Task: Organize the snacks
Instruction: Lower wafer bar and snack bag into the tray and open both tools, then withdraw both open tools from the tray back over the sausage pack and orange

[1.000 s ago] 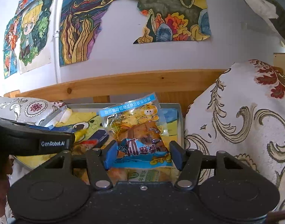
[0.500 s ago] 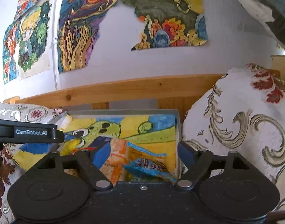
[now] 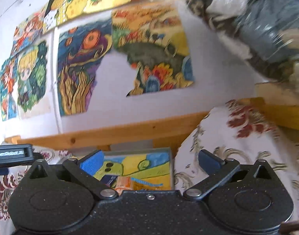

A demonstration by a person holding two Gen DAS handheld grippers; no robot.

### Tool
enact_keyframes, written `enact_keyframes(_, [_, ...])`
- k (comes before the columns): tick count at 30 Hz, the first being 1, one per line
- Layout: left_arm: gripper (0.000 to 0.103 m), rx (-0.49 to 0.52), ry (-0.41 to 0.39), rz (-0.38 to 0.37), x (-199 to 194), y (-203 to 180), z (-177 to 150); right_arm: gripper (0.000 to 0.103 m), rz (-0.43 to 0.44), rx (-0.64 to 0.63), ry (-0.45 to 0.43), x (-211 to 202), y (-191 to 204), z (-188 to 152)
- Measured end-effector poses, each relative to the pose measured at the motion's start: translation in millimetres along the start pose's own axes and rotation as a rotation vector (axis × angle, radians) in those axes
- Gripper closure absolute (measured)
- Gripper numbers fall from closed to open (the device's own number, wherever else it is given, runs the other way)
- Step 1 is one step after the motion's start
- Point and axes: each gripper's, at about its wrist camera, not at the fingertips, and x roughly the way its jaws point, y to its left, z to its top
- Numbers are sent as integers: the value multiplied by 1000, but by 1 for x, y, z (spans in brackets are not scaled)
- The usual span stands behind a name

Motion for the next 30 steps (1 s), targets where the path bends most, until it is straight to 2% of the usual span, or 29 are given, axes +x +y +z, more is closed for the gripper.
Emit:
enact_keyframes(7, [1, -34, -36, -7, -42, 18, -1, 1, -37, 4, -36, -49, -1, -1])
enact_keyframes(16, [1, -32, -68, -21, -91, 44, -11, 1, -42, 19, -7, -109, 2, -14])
enact_keyframes(24, [1, -48, -42, 0, -120, 75, -35, 1, -11, -83, 32, -153, 27, -30])
enact_keyframes(30, [1, -25, -4, 5, -136, 100, -58, 1, 1, -112, 99, -179, 43, -46])
